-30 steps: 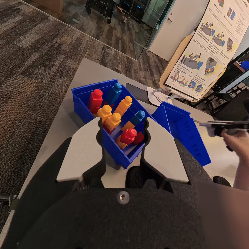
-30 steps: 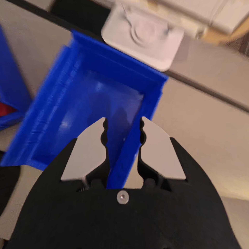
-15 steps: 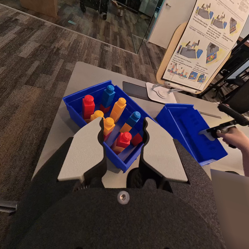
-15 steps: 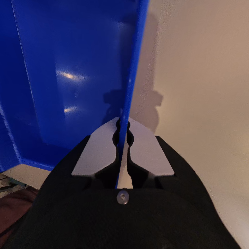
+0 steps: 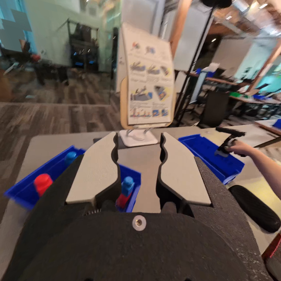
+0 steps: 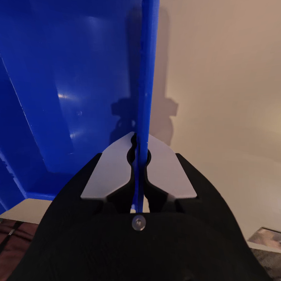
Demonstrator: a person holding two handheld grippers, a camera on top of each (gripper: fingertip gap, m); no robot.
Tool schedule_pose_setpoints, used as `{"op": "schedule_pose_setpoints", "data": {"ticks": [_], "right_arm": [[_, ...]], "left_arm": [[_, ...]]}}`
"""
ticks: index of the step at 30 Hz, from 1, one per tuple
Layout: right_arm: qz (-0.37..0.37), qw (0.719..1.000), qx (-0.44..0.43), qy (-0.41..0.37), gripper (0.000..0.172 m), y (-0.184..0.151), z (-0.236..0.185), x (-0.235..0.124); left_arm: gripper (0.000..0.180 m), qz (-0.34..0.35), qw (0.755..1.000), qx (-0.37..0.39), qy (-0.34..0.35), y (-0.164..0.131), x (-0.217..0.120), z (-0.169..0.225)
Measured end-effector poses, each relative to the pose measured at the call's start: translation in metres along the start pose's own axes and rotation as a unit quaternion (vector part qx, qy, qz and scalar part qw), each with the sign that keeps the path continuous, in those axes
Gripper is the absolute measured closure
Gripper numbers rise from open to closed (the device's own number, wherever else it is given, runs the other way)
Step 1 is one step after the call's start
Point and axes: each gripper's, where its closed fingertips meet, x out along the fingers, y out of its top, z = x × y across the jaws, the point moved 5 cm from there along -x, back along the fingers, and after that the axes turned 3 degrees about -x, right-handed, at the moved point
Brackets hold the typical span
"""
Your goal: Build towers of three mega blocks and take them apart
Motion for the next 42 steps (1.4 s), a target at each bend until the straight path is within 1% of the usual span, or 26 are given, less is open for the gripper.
{"op": "schedule_pose_setpoints", "data": {"ticks": [2, 4, 7, 10, 13, 15, 17, 19, 20, 22, 23, 25, 27, 29, 31, 33, 35, 38, 40, 42], "right_arm": [[0.002, 1.000, 0.015, -0.001, 0.164, -0.006, 0.020, -0.002], [0.005, 1.000, 0.027, -0.001, 0.164, -0.011, 0.037, -0.004], [0.006, 0.999, 0.041, -0.009, 0.165, -0.018, 0.057, -0.006], [0.005, 0.999, 0.046, -0.015, 0.164, -0.022, 0.069, -0.007], [0.014, 0.999, 0.043, -0.015, 0.164, -0.024, 0.073, -0.007], [0.032, 0.998, 0.022, -0.043, 0.161, -0.023, 0.074, -0.012], [0.084, 0.993, 0.009, -0.082, 0.148, -0.016, 0.074, -0.030], [0.180, 0.978, 0.010, -0.107, 0.139, -0.006, 0.067, -0.066], [0.234, 0.965, 0.013, -0.116, 0.138, -0.002, 0.062, -0.088], [0.335, 0.936, 0.011, -0.107, 0.138, 0.002, 0.043, -0.133], [0.380, 0.920, 0.006, -0.092, 0.138, 0.002, 0.031, -0.153], [0.458, 0.888, -0.010, -0.050, 0.132, 0.002, 0.007, -0.189], [0.525, 0.850, -0.024, -0.017, 0.131, -0.004, -0.015, -0.219], [0.582, 0.812, -0.039, 0.008, 0.132, -0.012, -0.032, -0.238], [0.618, 0.784, -0.046, 0.033, 0.132, -0.020, -0.045, -0.245], [0.638, 0.767, -0.048, 0.048, 0.133, -0.027, -0.051, -0.244], [0.649, 0.757, -0.045, 0.052, 0.136, -0.028, -0.052, -0.242], [0.641, 0.762, -0.055, 0.075, 0.136, -0.024, -0.056, -0.237], [0.632, 0.767, -0.061, 0.090, 0.136, -0.022, -0.060, -0.233], [0.621, 0.772, -0.075, 0.116, 0.136, -0.020, -0.068, -0.229]], "left_arm": [[0.128, 0.037, 0.999, 0.014, -0.025, 0.004, 0.001, 0.014], [0.129, 0.050, 0.998, 0.039, -0.017, 0.004, 0.005, 0.022], [0.124, 0.016, 0.998, 0.057, 0.018, -0.003, 0.016, 0.023], [0.120, -0.008, 0.999, 0.043, 0.029, -0.010, 0.025, 0.018], [0.115, -0.024, 0.998, 0.028, 0.043, -0.014, 0.031, 0.010], [0.111, -0.026, 0.998, 0.021, 0.057, -0.015, 0.031, 0.005], [0.110, -0.015, 0.998, 0.017, 0.066, -0.012, 0.028, 0.003], [0.108, 0.015, 0.997, 0.020, 0.076, -0.005, 0.021, 0.006], [0.108, 0.038, 0.995, 0.023, 0.086, 0.000, 0.017, 0.008], [0.108, 0.090, 0.990, 0.022, 0.103, 0.011, 0.012, 0.016], [0.106, 0.105, 0.989, 0.024, 0.104, 0.014, 0.011, 0.021], [0.104, 0.090, 0.988, 0.036, 0.118, 0.011, 0.012, 0.025], [0.102, 0.048, 0.984, 0.049, 0.163, 0.000, 0.013, 0.014], [0.099, 0.006, 0.973, 0.061, 0.224, -0.015, 0.006, -0.006], [0.096, -0.035, 0.963, 0.042, 0.265, -0.035, -0.006, -0.027], [0.095, -0.068, 0.959, 0.007, 0.275, -0.061, -0.020, -0.042], [0.096, -0.080, 0.955, -0.021, 0.284, -0.086, -0.035, -0.051], [0.096, -0.086, 0.948, -0.045, 0.302, -0.119, -0.050, -0.059], [0.095, -0.107, 0.944, -0.068, 0.304, -0.141, -0.051, -0.061], [0.091, -0.132, 0.941, -0.088, 0.301, -0.160, -0.046, -0.062]]}}
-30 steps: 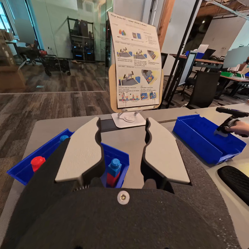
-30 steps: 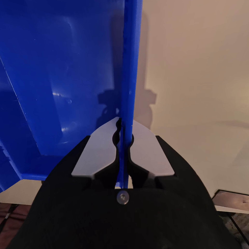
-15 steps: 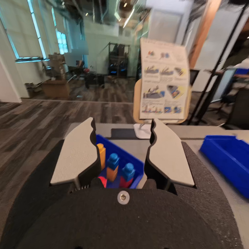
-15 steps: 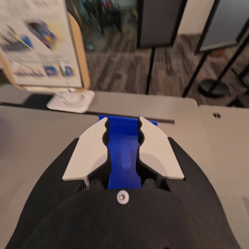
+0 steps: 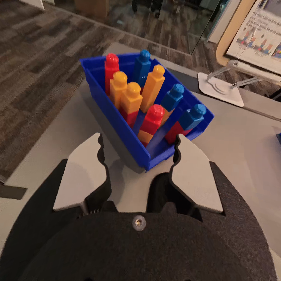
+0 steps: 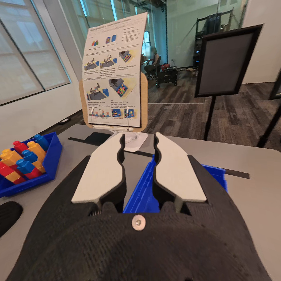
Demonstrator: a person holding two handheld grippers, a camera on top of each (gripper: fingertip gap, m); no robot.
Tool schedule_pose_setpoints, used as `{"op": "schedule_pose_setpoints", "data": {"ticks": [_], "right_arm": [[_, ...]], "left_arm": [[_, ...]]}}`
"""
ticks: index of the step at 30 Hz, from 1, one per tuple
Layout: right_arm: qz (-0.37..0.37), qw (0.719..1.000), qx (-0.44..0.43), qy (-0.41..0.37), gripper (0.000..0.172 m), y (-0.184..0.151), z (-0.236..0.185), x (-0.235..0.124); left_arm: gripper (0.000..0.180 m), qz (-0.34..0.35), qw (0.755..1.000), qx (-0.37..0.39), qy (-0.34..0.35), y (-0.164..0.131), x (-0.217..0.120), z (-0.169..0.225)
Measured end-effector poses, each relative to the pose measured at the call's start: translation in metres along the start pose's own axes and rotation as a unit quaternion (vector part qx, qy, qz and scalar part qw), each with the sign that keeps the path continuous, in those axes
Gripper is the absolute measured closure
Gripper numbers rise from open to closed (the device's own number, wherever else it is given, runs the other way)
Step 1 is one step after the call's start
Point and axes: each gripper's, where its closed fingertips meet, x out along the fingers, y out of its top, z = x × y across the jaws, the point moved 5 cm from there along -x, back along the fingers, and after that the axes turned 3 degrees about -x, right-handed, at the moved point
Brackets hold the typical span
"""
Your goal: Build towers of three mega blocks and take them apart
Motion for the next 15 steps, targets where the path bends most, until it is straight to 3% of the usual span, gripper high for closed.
{"op": "schedule_pose_setpoints", "data": {"ticks": [7, 12, 15], "right_arm": [[-0.041, 0.998, -0.008, 0.056, 0.130, -0.006, -0.027, 0.011], [-0.050, 0.995, -0.021, 0.081, 0.129, -0.005, -0.041, 0.014], [-0.059, 0.994, -0.024, 0.086, 0.129, -0.008, -0.045, 0.016]], "left_arm": [[0.087, -0.069, 0.996, 0.009, 0.053, -0.028, 0.037, 0.002], [0.095, -0.145, 0.982, 0.038, 0.115, -0.046, 0.058, -0.006], [0.109, -0.170, 0.975, 0.052, 0.135, -0.053, 0.071, -0.011]]}}
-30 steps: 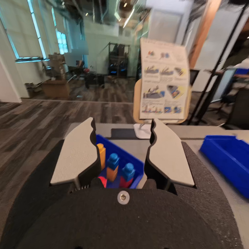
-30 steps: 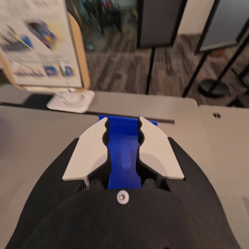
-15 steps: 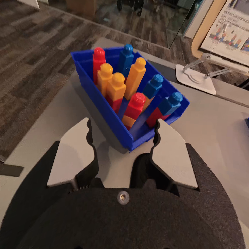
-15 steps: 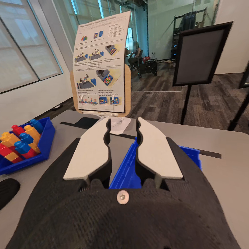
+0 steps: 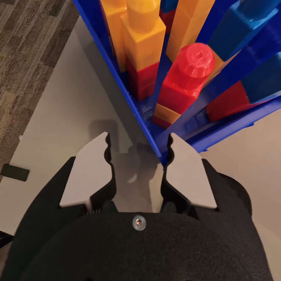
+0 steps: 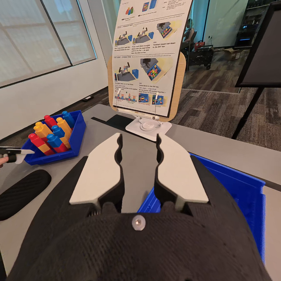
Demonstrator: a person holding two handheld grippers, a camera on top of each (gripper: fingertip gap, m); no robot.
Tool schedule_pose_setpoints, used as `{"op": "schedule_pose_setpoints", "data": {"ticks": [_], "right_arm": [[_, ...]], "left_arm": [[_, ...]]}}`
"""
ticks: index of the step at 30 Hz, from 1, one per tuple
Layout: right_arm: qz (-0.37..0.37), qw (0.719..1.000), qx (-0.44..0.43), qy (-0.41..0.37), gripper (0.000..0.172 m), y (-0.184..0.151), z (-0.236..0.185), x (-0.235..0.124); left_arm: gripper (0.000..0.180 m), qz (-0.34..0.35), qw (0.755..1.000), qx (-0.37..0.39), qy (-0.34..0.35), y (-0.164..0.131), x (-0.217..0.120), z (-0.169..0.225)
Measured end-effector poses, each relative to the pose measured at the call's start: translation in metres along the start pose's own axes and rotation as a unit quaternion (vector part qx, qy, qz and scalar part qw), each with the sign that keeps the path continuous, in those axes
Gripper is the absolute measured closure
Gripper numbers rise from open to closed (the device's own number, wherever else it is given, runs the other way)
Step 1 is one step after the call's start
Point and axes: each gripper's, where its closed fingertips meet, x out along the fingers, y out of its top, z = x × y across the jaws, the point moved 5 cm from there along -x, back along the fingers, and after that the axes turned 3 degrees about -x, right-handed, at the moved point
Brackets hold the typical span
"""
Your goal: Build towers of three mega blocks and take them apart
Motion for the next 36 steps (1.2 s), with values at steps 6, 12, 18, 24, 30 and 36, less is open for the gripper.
{"op": "schedule_pose_setpoints", "data": {"ticks": [6, 12, 18, 24, 30, 36], "right_arm": [[-0.022, 1.000, -0.003, 0.010, 0.129, -0.005, -0.002, 0.010], [-0.032, 0.999, -0.007, 0.013, 0.129, -0.008, -0.002, 0.013], [-0.037, 0.999, -0.005, 0.010, 0.129, -0.011, 0.001, 0.018], [-0.061, 0.998, -0.016, -0.002, 0.129, -0.017, 0.001, 0.027], [-0.068, 0.997, -0.031, -0.016, 0.129, -0.019, 0.000, 0.034], [-0.090, 0.995, -0.036, -0.026, 0.129, -0.025, 0.002, 0.042]], "left_arm": [[0.152, -0.021, 0.998, 0.018, -0.051, 0.008, 0.018, 0.010], [0.151, -0.029, 0.993, 0.082, -0.077, 0.020, 0.029, 0.004], [0.150, -0.031, 0.975, 0.168, -0.138, 0.032, 0.039, 0.003], [0.150, -0.038, 0.944, 0.252, -0.210, 0.041, 0.047, 0.004], [0.150, -0.060, 0.914, 0.307, -0.260, 0.047, 0.051, 0.005], [0.152, -0.073, 0.901, 0.325, -0.278, 0.054, 0.057, -0.003]]}}
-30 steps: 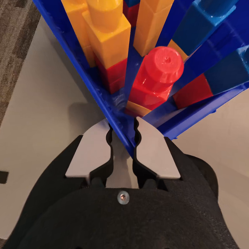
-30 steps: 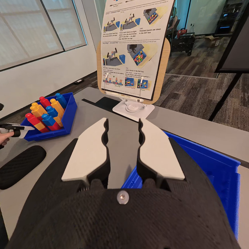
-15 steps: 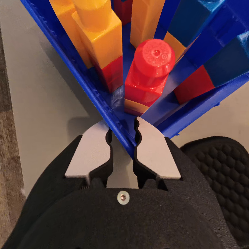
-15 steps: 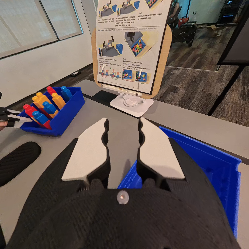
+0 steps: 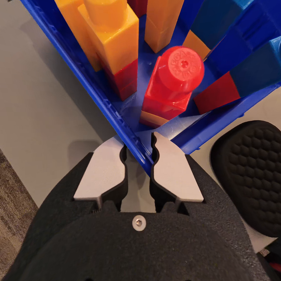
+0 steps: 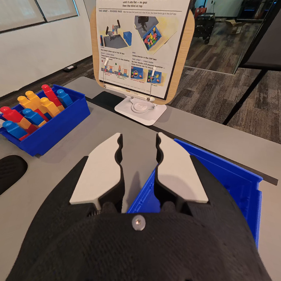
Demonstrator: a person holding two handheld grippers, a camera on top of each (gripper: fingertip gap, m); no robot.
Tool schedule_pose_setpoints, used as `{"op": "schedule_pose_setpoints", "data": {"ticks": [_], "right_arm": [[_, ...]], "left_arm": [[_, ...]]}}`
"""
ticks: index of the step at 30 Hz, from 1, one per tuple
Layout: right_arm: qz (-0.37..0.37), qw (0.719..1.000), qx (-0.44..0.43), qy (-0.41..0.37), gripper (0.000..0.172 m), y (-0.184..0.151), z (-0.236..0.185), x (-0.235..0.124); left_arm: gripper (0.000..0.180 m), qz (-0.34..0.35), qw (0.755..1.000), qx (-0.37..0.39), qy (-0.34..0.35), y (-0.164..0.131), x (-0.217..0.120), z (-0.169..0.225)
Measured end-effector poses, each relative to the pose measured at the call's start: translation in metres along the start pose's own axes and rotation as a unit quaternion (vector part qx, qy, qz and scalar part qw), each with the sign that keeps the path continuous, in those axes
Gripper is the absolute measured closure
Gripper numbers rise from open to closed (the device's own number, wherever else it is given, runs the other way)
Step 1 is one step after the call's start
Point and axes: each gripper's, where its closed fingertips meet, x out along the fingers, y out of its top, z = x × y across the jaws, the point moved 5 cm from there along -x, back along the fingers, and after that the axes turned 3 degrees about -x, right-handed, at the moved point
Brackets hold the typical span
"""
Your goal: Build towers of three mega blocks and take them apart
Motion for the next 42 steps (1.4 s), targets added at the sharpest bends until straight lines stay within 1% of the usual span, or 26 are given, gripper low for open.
{"op": "schedule_pose_setpoints", "data": {"ticks": [4, 12, 16, 18, 20, 21, 23, 24, 25, 26, 28, 30, 32, 35, 37, 39, 42], "right_arm": [[-0.012, 1.000, -0.002, -0.005, 0.129, -0.003, 0.000, 0.005], [-0.033, 0.999, -0.007, -0.018, 0.129, -0.007, 0.003, 0.012], [-0.021, 0.999, -0.011, -0.030, 0.129, -0.005, 0.005, 0.010], [-0.010, 0.999, -0.006, -0.032, 0.129, -0.002, 0.006, 0.006], [-0.002, 1.000, -0.004, -0.030, 0.129, -0.001, 0.007, 0.001], [0.003, 1.000, -0.003, -0.030, 0.129, 0.000, 0.007, -0.001], [0.012, 0.999, 0.000, -0.033, 0.129, 0.002, 0.009, -0.004], [0.016, 0.999, 0.002, -0.034, 0.130, 0.003, 0.011, -0.005], [0.017, 0.999, 0.005, -0.033, 0.130, 0.003, 0.012, -0.005], [0.017, 0.999, 0.007, -0.031, 0.130, 0.002, 0.013, -0.005], [0.015, 0.999, 0.012, -0.031, 0.130, 0.000, 0.015, -0.004], [0.012, 0.999, 0.016, -0.033, 0.130, -0.001, 0.017, -0.002], [0.008, 0.999, 0.017, -0.033, 0.130, -0.003, 0.017, -0.001], [0.003, 0.999, 0.012, -0.032, 0.129, -0.003, 0.013, 0.000], [0.004, 1.000, 0.006, -0.030, 0.129, -0.002, 0.009, 0.000], [0.003, 1.000, 0.002, -0.026, 0.129, -0.001, 0.006, 0.001], [0.001, 1.000, -0.002, -0.022, 0.129, 0.000, 0.003, 0.002]], "left_arm": [[0.154, -0.001, 1.000, 0.005, -0.007, -0.002, -0.002, -0.007], [0.153, 0.003, 1.000, 0.015, -0.005, -0.004, -0.003, -0.002], [0.152, 0.025, 1.000, 0.006, -0.002, -0.005, -0.004, 0.000], [0.149, 0.071, 0.997, -0.024, -0.021, -0.004, -0.010, -0.002], [0.143, 0.152, 0.985, -0.067, -0.039, -0.001, -0.026, -0.007], [0.141, 0.214, 0.972, -0.083, -0.044, 0.002, -0.040, -0.008], [0.134, 0.350, 0.928, -0.106, -0.068, 0.006, -0.080, -0.001], [0.134, 0.405, 0.904, -0.114, -0.082, 0.005, -0.098, 0.008], [0.132, 0.434, 0.889, -0.117, -0.084, 0.003, -0.110, 0.017], [0.132, 0.436, 0.890, -0.112, -0.073, -0.001, -0.114, 0.029], [0.122, 0.396, 0.913, -0.097, -0.037, -0.006, -0.107, 0.055], [0.110, 0.351, 0.933, -0.082, -0.003, -0.005, -0.092, 0.085], [0.110, 0.344, 0.937, -0.054, 0.035, 0.003, -0.079, 0.110], [0.115, 0.353, 0.932, -0.025, 0.084, 0.016, -0.063, 0.131], [0.112, 0.317, 0.945, -0.019, 0.083, 0.021, -0.047, 0.135], [0.108, 0.286, 0.956, -0.034, 0.059, 0.025, -0.030, 0.139], [0.105, 0.259, 0.963, -0.042, 0.057, 0.029, -0.011, 0.141]]}}
